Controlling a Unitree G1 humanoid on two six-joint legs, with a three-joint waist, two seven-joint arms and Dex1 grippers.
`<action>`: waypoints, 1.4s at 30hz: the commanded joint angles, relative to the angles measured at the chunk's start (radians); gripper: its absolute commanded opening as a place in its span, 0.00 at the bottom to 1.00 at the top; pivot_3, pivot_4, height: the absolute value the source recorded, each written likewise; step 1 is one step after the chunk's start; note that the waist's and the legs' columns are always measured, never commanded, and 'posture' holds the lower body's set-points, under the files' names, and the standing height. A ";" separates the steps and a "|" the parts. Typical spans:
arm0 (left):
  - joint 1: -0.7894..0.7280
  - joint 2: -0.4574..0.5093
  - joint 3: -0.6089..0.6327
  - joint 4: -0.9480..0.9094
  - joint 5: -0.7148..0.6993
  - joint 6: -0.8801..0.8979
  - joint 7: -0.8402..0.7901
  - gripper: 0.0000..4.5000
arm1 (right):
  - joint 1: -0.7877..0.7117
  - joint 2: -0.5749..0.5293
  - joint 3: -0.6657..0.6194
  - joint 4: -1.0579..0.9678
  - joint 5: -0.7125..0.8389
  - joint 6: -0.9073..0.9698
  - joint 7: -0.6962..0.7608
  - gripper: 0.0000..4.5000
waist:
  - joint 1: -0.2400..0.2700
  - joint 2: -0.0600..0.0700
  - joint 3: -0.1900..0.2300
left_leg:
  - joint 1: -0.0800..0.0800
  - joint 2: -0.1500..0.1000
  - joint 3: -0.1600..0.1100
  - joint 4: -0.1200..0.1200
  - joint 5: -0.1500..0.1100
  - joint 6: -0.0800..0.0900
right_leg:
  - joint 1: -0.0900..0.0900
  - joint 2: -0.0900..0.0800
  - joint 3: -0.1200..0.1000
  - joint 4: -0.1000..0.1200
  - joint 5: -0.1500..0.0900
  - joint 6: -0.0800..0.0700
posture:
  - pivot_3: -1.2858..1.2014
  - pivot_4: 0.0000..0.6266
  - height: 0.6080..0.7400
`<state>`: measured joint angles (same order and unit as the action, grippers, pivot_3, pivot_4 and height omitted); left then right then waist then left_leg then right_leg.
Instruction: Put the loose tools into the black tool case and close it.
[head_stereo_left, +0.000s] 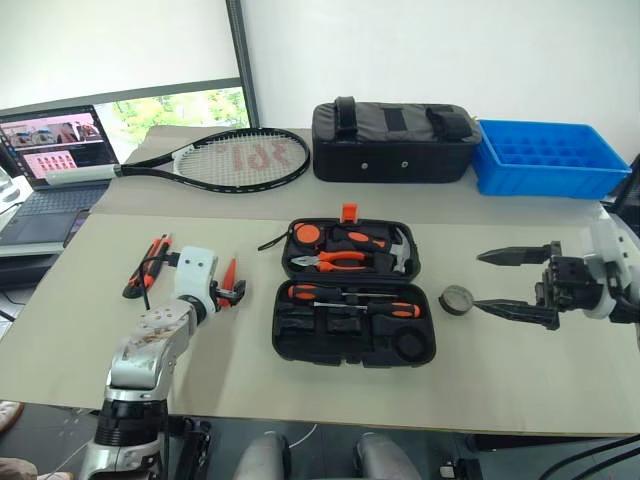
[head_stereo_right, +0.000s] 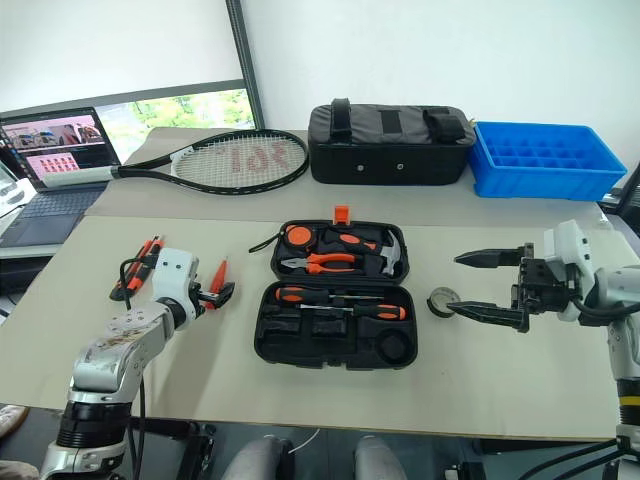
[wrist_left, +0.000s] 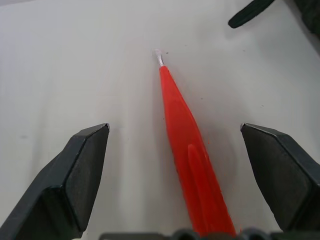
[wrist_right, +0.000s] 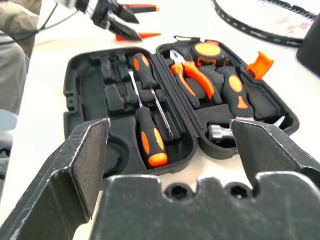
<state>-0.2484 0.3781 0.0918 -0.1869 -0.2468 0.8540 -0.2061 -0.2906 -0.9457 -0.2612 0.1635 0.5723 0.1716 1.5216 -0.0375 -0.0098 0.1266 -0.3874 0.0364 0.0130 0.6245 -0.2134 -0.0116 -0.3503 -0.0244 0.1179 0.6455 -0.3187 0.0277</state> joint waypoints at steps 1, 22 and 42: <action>-0.017 -0.023 0.015 -0.004 0.001 0.037 0.026 1.00 | -0.025 -0.033 -0.034 -0.011 0.033 0.019 0.034 0.99 | 0.001 0.000 0.000 | 0.000 0.000 0.000 0.000 0.000 0.000 | 0.000 0.000 0.000 0.000 0.000 0.000 | 0.52 0.24 0.75; -0.016 0.073 0.094 -0.095 -0.176 -0.261 -0.364 0.10 | -0.011 -0.053 -0.056 0.003 0.112 0.026 0.093 1.00 | 0.002 0.001 0.000 | -0.001 -0.001 0.000 0.000 0.000 -0.001 | 0.000 -0.001 -0.001 0.000 0.000 0.001 | 0.52 0.24 0.75; -0.339 0.223 -0.407 0.271 0.045 -0.744 -1.130 0.10 | 0.152 -0.084 -0.133 -0.074 0.167 0.038 0.092 1.00 | 0.015 0.004 -0.001 | -0.002 -0.001 0.001 0.000 0.000 0.000 | 0.000 0.000 0.001 -0.004 -0.001 0.002 | 0.52 0.24 0.75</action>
<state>-0.5639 0.5978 -0.3118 0.0636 -0.2215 0.1312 -1.3269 -0.1406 -1.0114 -0.3449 0.1196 0.7217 0.2204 1.5660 -0.0220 -0.0062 0.1254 -0.3897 0.0351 0.0139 0.6249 -0.2133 -0.0115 -0.3501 -0.0244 0.1185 0.6418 -0.3194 0.0293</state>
